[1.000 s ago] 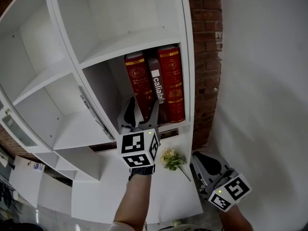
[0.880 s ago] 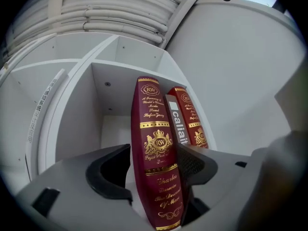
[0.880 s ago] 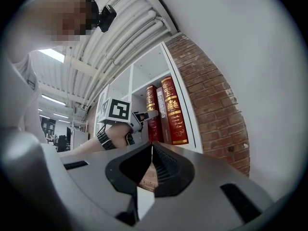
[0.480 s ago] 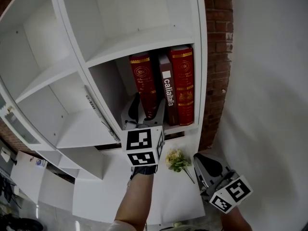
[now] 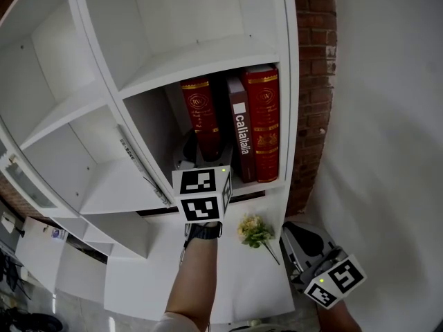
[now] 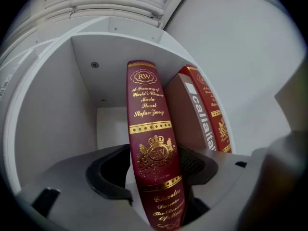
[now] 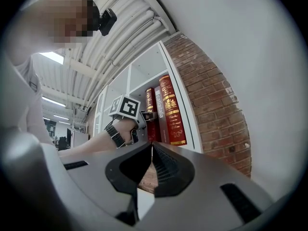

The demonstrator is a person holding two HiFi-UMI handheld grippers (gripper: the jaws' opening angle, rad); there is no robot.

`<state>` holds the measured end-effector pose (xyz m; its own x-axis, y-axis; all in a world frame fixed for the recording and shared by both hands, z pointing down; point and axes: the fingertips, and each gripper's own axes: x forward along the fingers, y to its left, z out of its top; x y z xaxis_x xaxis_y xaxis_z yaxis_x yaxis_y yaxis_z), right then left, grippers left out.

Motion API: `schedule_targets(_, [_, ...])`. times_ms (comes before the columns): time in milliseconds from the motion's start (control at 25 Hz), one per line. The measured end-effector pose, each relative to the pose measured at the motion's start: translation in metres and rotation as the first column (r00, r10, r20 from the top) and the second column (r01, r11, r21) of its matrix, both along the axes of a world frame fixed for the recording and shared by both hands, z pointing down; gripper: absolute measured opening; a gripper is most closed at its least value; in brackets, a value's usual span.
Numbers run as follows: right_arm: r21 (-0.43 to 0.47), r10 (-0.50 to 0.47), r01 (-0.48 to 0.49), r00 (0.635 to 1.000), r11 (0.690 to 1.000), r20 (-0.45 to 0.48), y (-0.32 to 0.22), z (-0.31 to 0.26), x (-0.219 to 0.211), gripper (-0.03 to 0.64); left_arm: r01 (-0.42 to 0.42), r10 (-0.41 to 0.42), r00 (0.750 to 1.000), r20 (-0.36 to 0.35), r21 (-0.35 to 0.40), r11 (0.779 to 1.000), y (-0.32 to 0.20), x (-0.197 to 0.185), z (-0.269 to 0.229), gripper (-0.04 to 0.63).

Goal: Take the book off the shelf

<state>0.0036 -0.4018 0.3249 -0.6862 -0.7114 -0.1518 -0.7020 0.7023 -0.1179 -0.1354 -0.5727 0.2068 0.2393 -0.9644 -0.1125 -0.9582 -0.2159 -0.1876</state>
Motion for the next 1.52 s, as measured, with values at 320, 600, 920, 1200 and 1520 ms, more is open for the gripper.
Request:
schedule_targets(320, [-0.005,0.017,-0.017,1.0,1.0,-0.006,0.004,0.001,0.01,0.018,-0.009,0.008,0.999,-0.042,-0.004,1.0,-0.015,-0.004,0.0,0.277])
schedule_targets(600, [-0.008,-0.002,0.001,1.0,1.0,-0.013,0.01,0.001,0.01,0.018,0.026,-0.022,0.996,-0.081,0.048,0.998,0.007,-0.012,-0.003,0.264])
schedule_targets(920, [-0.01,-0.051,0.051,0.999,0.999,-0.009,0.026,0.002,0.003,0.018,0.046,-0.039,0.994,-0.103,0.062,0.997,0.046,-0.022,-0.003,0.262])
schedule_targets(1200, [-0.012,-0.092,0.092,0.996,0.996,-0.005,0.048,0.004,0.001,0.018,0.052,-0.043,0.994,-0.105,0.076,0.996,0.087,-0.019,-0.002,0.262])
schedule_targets(1520, [-0.012,-0.119,0.119,0.993,0.993,-0.017,0.072,0.009,0.007,0.018,0.054,-0.043,0.994,-0.103,0.1,0.994,0.142,-0.01,-0.002,0.262])
